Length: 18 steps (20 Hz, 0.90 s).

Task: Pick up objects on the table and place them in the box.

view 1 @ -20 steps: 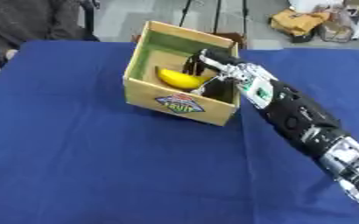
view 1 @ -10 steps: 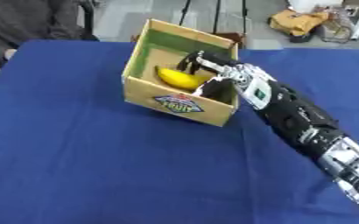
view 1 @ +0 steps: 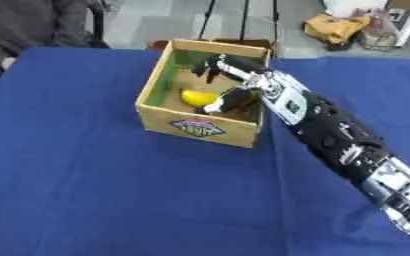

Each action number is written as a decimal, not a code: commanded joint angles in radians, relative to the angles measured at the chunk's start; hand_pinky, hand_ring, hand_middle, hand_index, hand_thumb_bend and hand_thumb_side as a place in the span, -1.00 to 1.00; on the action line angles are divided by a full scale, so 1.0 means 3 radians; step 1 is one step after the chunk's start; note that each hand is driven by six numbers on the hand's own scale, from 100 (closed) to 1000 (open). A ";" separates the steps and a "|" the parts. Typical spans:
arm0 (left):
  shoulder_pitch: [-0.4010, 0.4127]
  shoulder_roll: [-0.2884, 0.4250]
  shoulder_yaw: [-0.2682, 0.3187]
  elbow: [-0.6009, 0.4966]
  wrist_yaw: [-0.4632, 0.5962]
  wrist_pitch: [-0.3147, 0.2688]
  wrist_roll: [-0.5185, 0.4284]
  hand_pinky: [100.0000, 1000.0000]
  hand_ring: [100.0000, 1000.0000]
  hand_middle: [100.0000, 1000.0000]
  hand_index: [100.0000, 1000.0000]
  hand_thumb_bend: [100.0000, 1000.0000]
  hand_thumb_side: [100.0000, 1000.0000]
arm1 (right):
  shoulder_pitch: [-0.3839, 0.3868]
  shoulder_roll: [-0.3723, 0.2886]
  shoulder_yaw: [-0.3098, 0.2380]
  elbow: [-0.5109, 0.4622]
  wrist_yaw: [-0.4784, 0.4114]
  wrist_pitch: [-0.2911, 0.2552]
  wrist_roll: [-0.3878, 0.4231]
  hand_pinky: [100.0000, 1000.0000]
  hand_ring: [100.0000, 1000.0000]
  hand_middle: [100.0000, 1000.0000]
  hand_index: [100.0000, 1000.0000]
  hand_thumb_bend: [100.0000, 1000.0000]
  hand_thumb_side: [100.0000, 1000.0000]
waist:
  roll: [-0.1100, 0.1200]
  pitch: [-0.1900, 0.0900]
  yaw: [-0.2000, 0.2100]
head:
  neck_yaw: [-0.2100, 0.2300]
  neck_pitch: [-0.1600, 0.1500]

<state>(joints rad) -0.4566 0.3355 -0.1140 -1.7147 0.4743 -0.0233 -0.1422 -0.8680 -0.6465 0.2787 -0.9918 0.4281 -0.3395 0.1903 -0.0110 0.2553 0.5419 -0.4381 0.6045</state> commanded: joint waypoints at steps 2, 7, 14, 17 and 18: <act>-0.0026 0.0067 0.0001 -0.0050 0.0007 -0.0007 -0.0019 0.56 0.63 0.62 0.79 1.00 0.37 | -0.0081 -0.0108 -0.0004 -0.0181 -0.0134 0.0052 -0.0040 0.50 0.23 0.41 0.68 0.25 -0.39 | 0.0009 -0.0097 -0.0010 | 0.0008 -0.0021; -0.0009 0.0079 0.0005 -0.0065 0.0018 -0.0009 -0.0025 0.56 0.63 0.62 0.79 1.00 0.36 | -0.0071 -0.0145 0.0002 -0.0297 -0.0270 0.0101 -0.0126 0.48 0.18 0.36 0.65 0.25 -0.42 | 0.0001 -0.0162 -0.0072 | 0.0020 -0.0011; 0.0098 0.0139 0.0068 -0.0063 0.0000 -0.0031 0.0020 0.56 0.63 0.62 0.79 1.00 0.35 | -0.0024 -0.0278 0.0012 -0.0579 -0.0545 0.0165 -0.0116 0.47 0.16 0.35 0.64 0.24 -0.44 | -0.0016 -0.0277 -0.0216 | 0.0079 0.0024; 0.0157 0.0170 0.0110 -0.0058 -0.0015 -0.0051 0.0055 0.56 0.63 0.62 0.79 1.00 0.35 | 0.0017 -0.0368 0.0010 -0.0766 -0.0684 0.0199 -0.0111 0.46 0.16 0.35 0.64 0.24 -0.45 | -0.0032 -0.0323 -0.0295 | 0.0126 0.0030; 0.0177 0.0183 0.0127 -0.0055 -0.0022 -0.0059 0.0069 0.55 0.63 0.62 0.79 1.00 0.35 | 0.0034 -0.0397 0.0008 -0.0835 -0.0730 0.0211 -0.0112 0.46 0.16 0.35 0.64 0.24 -0.45 | -0.0038 -0.0337 -0.0331 | 0.0147 0.0029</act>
<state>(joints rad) -0.3952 0.3601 -0.0923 -1.7153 0.4733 -0.0369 -0.1283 -0.8426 -0.7210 0.2904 -1.2029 0.2341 -0.2820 0.1586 -0.0267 0.1716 0.4382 -0.4020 0.6111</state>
